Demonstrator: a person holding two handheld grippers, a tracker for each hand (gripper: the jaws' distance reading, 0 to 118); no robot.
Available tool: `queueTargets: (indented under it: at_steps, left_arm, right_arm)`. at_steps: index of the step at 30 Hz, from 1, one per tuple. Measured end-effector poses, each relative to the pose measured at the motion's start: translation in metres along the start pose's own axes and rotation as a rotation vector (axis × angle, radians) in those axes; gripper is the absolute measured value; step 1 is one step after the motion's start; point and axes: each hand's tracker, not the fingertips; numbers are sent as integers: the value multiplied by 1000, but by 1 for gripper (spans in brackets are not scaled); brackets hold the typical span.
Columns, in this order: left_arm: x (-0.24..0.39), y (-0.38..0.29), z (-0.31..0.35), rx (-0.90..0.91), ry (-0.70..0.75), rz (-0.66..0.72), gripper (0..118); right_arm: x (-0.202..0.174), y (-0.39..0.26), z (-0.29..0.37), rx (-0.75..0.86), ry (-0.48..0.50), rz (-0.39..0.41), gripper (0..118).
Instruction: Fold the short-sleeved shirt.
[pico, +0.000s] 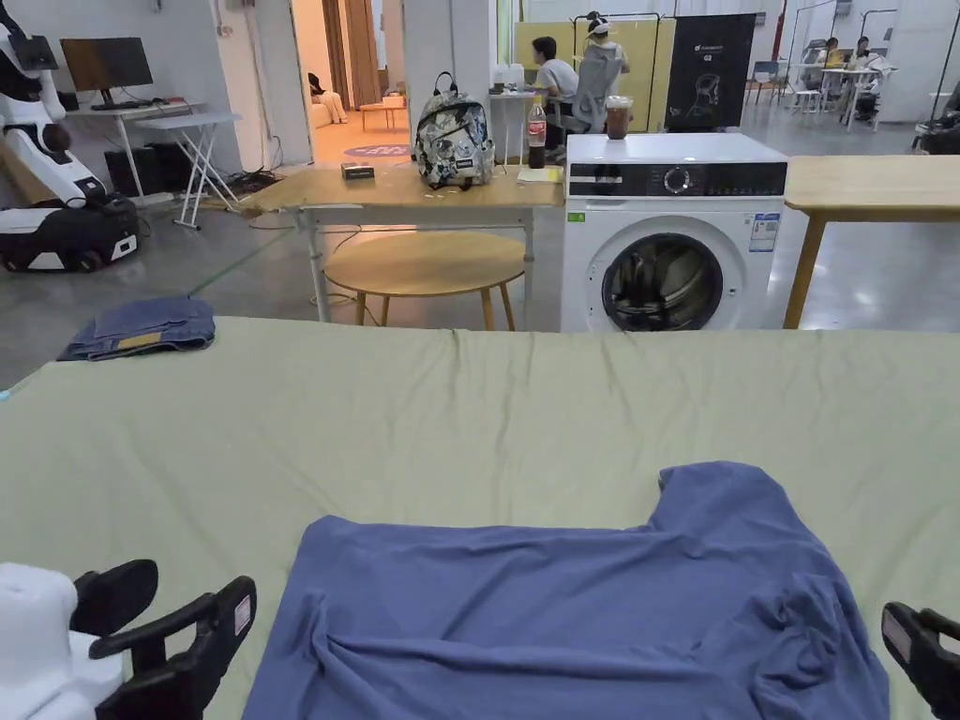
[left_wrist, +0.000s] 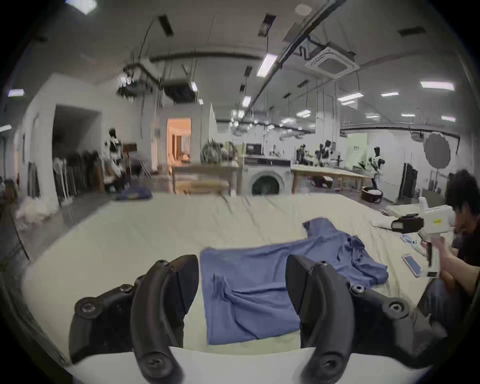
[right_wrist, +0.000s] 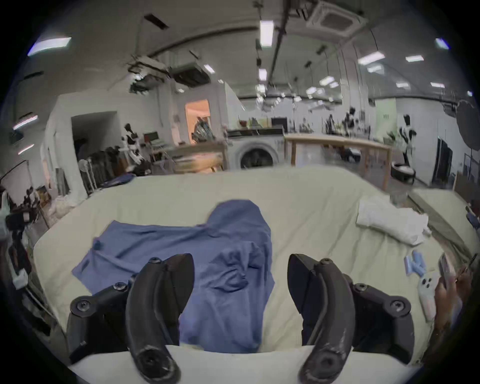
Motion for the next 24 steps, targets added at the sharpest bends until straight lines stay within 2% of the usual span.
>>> queueTargets:
  at_steps: [1,3,4,5,6,7,8,10,11,14,16,17,18,19,20,21,24]
  left_arm:
    - [8,-2,12,4,14,-3,70]
    - [21,-10,31,6,34,-5,69]
    - [32,-14,40,2,48,-5,63]
    - [39,-20,49,-3,46,-16,39]
    - [44,-24,53,-13,45,-18,14]
    - [51,-30,58,-51,57,-3,0]
    - [59,-33,64,-55,75,29,0]
    - [63,-40,69,-78,4,86,0]
    - [65,-42,69,-91,24,77,0]
    - [56,-48,55,-156,50,85,0]
    - [40,-52,37,-240,12,160,0]
    - [33,-56,29,-244,9,196,12]
    - [27,-60,21,-229,8,210,18]
    - [18,-65,2,-287,-7,223,18]
    - [7,-74,-17,-364,18,234,48]
    - [1,-80,-32,-357,21,228,60]
    - [-23,-107,-90,-470,44,268,60]
  right_arm:
    - [-9,-4,17,10,1,19,63]
    - [-26,-14,39,35,24,58,37]
    - [-35,-20,49,32,15,71,22]
    - [-44,-29,58,37,9,83,6]
    - [-49,-34,64,33,8,81,4]
    - [-56,-38,71,26,-1,83,0]
    - [-61,-45,76,22,-5,72,0]
    - [-66,-55,85,4,28,42,0]
    - [-70,-58,87,8,11,36,0]
    - [-74,-64,89,-15,16,36,0]
    - [-73,-65,88,-25,26,31,0]
    - [-72,-66,88,-37,32,25,0]
    - [-72,-68,89,-36,25,21,0]
    - [-69,-68,88,-40,27,15,0]
    - [-68,-69,88,-49,31,0,0]
    - [-66,-71,88,-55,28,-18,0]
    - [-54,-79,85,-86,27,-76,0]
